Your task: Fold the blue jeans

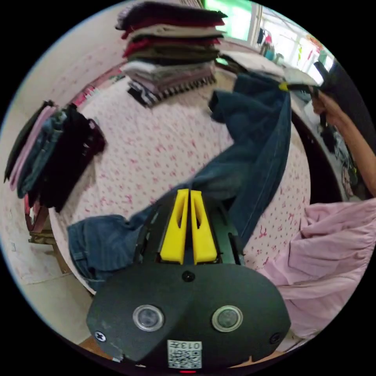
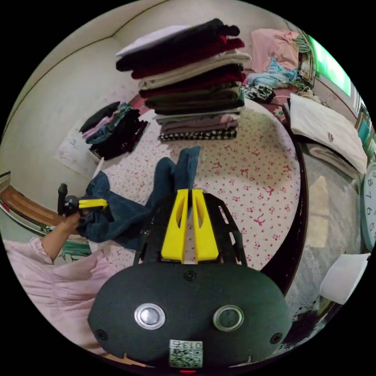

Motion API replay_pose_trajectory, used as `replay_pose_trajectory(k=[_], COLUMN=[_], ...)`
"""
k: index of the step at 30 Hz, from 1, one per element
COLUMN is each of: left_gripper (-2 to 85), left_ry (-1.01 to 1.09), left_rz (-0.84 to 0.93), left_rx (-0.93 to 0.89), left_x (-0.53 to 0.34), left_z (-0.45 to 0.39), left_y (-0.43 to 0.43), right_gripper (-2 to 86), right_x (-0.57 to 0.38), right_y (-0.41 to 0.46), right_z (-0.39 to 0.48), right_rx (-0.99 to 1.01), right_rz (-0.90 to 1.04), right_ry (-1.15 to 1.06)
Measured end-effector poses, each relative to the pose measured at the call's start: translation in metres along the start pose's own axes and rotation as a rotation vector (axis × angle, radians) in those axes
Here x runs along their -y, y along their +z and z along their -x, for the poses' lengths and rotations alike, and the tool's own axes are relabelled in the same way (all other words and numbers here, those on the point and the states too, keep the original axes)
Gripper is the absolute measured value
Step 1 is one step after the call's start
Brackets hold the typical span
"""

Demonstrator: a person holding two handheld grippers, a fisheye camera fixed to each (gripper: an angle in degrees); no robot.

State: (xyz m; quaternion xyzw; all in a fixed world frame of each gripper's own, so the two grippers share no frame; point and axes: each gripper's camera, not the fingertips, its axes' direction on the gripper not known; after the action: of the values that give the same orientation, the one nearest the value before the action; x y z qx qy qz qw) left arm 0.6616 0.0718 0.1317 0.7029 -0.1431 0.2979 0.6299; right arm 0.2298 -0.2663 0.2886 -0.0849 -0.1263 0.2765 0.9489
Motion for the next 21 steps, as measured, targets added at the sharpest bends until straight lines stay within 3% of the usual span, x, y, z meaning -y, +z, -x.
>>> replay_pose_trajectory(k=[4, 7, 11, 17, 21], left_gripper=[0.3, 0.8, 2.5, 10.9, 15.9], left_ry=[-0.22, -0.457, -0.594, -0.798, -0.917], left_rz=[-0.276, -0.427, -0.279, -0.129, -0.037], left_rx=[0.085, 0.09, -0.075, 0.062, 0.14], left_x=[0.02, 0.011, -0.02, -0.156, -0.228], left_z=[0.076, 0.138, 0.166, 0.147, 0.128], left_y=[-0.102, -0.117, -0.08, -0.095, -0.107], right_gripper=[0.9, 0.8, 0.7, 0.5, 1.5], right_x=[-0.035, -0.068, -0.11, -0.148, -0.133], right_y=[-0.06, -0.062, -0.016, -0.008, -0.022], right_z=[-0.013, -0.028, -0.057, -0.062, -0.042], right_rx=[0.099, 0.027, -0.062, -0.131, -0.219], right_rz=[-0.178, -0.255, -0.065, -0.002, -0.072], right_ry=[-0.019, 0.059, 0.287, 0.324, 0.187])
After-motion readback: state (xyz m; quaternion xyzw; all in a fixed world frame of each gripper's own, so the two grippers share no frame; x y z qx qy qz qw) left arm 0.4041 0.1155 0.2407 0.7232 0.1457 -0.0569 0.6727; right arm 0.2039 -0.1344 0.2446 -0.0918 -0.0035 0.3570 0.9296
